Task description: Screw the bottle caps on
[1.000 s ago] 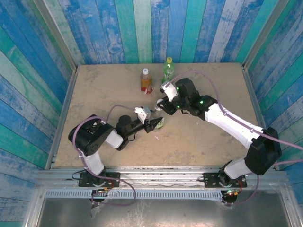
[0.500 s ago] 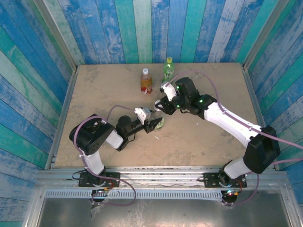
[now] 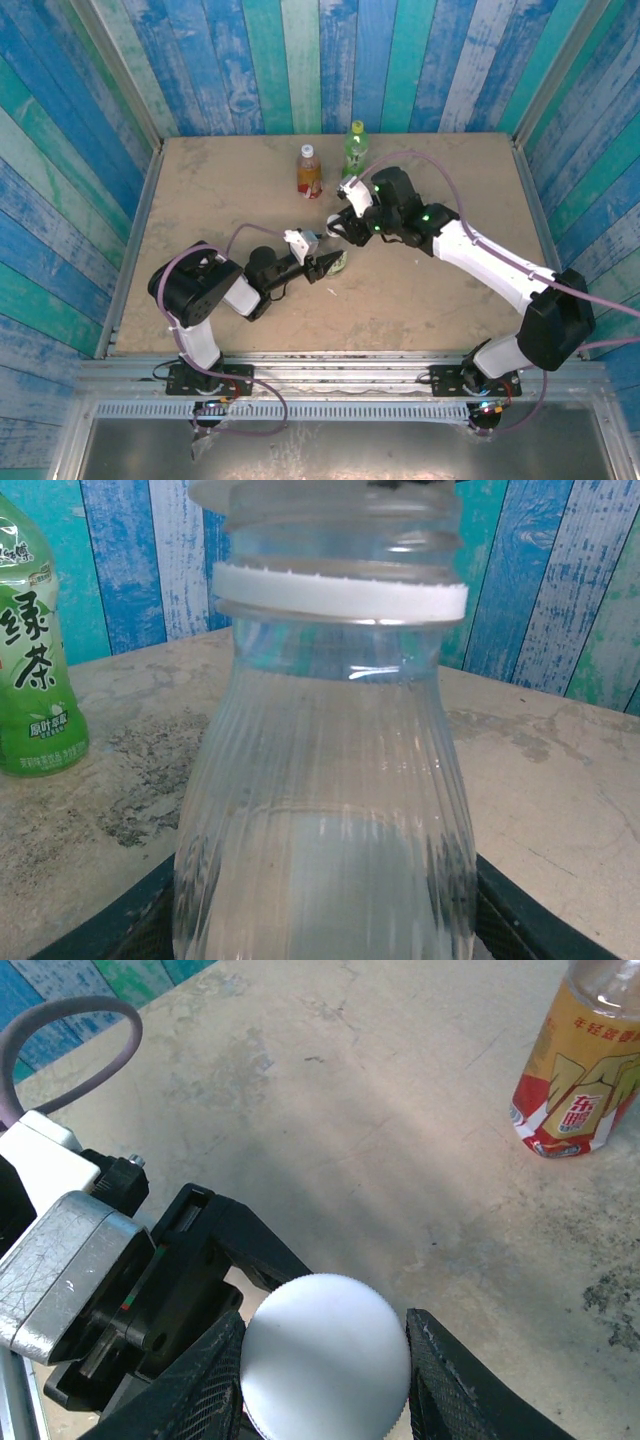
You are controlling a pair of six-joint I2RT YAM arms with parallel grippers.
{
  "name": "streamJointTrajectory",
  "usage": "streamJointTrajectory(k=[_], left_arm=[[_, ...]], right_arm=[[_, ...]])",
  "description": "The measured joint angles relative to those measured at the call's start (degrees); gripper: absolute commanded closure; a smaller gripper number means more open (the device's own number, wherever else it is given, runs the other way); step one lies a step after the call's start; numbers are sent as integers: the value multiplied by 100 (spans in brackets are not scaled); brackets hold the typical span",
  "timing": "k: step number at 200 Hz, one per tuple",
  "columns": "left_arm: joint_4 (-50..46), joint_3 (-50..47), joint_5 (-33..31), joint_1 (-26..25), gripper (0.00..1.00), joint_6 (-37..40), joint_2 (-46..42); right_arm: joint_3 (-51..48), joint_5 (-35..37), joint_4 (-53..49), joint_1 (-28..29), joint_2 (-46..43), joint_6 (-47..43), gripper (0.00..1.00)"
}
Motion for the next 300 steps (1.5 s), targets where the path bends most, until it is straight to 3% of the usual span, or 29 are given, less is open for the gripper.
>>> streamJointTrajectory(k=[89,203,259,300], left_arm=[[140,-120,-59,-11,53,-7,2],[-33,-7,4,-22,53,-4,2],[-35,-4,-9,-22,53,-28,2],[-37,2,-15,-22,53,-24,2]], right_arm=[[7,50,-157,153,-26,-267,56],[702,763,-1080,400,260,-514,58],[702,828,-1058,420,271,-393,58],[601,846,-979,426,195,-313,51]])
